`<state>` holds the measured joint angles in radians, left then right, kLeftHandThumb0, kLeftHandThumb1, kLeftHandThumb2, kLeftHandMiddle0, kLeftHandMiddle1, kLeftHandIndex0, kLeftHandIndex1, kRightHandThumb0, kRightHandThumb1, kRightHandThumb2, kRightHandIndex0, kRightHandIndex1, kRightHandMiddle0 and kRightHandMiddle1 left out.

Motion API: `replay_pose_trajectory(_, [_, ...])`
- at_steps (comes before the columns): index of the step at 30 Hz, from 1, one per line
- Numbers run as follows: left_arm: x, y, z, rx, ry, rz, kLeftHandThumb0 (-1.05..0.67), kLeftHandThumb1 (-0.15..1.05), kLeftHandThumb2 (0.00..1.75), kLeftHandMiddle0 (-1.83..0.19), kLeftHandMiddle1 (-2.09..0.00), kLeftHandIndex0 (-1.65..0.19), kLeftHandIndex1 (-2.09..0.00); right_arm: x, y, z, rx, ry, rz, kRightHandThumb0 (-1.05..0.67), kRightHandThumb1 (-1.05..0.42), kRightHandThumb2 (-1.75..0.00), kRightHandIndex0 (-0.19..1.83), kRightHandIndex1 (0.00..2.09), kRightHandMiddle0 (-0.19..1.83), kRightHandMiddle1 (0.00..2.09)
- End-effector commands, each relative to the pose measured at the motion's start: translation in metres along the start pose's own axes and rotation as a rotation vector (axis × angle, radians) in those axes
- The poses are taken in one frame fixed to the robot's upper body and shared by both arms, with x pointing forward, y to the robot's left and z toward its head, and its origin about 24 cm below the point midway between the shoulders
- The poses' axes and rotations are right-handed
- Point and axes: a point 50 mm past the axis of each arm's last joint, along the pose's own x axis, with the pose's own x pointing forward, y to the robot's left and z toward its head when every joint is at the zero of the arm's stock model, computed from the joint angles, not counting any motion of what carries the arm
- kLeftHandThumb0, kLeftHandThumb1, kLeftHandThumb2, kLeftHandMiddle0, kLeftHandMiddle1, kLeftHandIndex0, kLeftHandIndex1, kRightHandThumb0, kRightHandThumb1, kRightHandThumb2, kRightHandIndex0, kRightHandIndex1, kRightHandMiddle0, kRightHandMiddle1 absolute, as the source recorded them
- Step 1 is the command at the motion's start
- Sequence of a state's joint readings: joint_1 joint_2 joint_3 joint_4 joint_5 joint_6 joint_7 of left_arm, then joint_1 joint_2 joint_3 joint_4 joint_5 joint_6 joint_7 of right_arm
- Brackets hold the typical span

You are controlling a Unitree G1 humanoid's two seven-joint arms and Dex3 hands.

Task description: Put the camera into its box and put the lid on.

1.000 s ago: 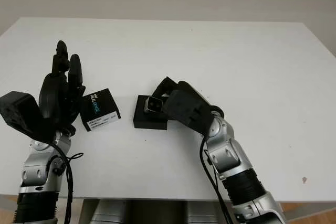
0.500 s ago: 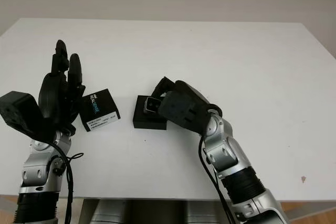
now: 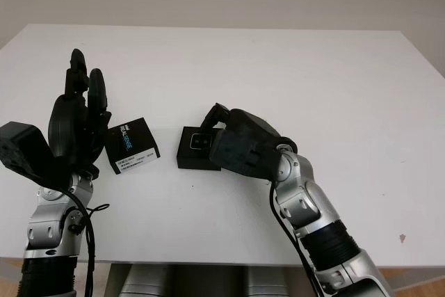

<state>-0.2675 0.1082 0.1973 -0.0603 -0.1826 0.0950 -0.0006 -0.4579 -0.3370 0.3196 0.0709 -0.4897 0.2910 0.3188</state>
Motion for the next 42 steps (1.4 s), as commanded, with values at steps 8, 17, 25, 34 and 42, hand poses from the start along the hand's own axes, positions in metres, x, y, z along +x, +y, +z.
replay_pose_trajectory(8, [-0.002, -0.004, 0.003, -0.001, -0.018, -0.009, -0.73, 1.05, 0.46, 0.19, -0.04, 0.19, -0.03, -0.005, -0.002, -0.009, -0.026, -0.010, -0.006, -0.56, -0.99, -0.05, 0.19, 0.04, 0.07, 0.99])
replay_pose_trajectory(17, [-0.003, 0.003, 0.002, 0.040, -0.018, 0.050, -0.67, 1.05, 0.34, 0.07, -0.09, 0.08, -0.09, -0.006, -0.045, 0.008, 0.064, -0.160, -0.257, -0.54, -1.00, -0.06, 0.18, 0.04, 0.10, 0.83])
replay_pose_trajectory(25, [-0.004, 0.016, 0.007, 0.320, -0.042, 0.088, -0.70, 1.05, 0.15, -0.35, -0.21, -0.25, -0.27, -0.017, -0.081, 0.010, 0.283, -0.184, -0.370, -0.52, -0.99, -0.05, 0.16, 0.04, 0.02, 0.96])
replay_pose_trajectory(34, [-0.011, 0.035, 0.017, 0.540, -0.009, -0.054, -0.70, 1.01, 0.05, -0.24, -0.12, -0.17, -0.27, -0.028, -0.096, 0.000, 0.491, -0.172, -0.390, -0.46, -1.01, -0.06, 0.16, 0.05, -0.17, 1.29])
replay_pose_trajectory(42, [-0.010, 0.062, 0.025, 0.837, 0.078, -0.211, -0.79, 0.98, 0.05, -0.12, -0.04, -0.19, -0.14, -0.034, -0.107, -0.014, 0.525, -0.107, -0.470, -0.44, -1.03, -0.06, 0.21, 0.07, -0.14, 1.41])
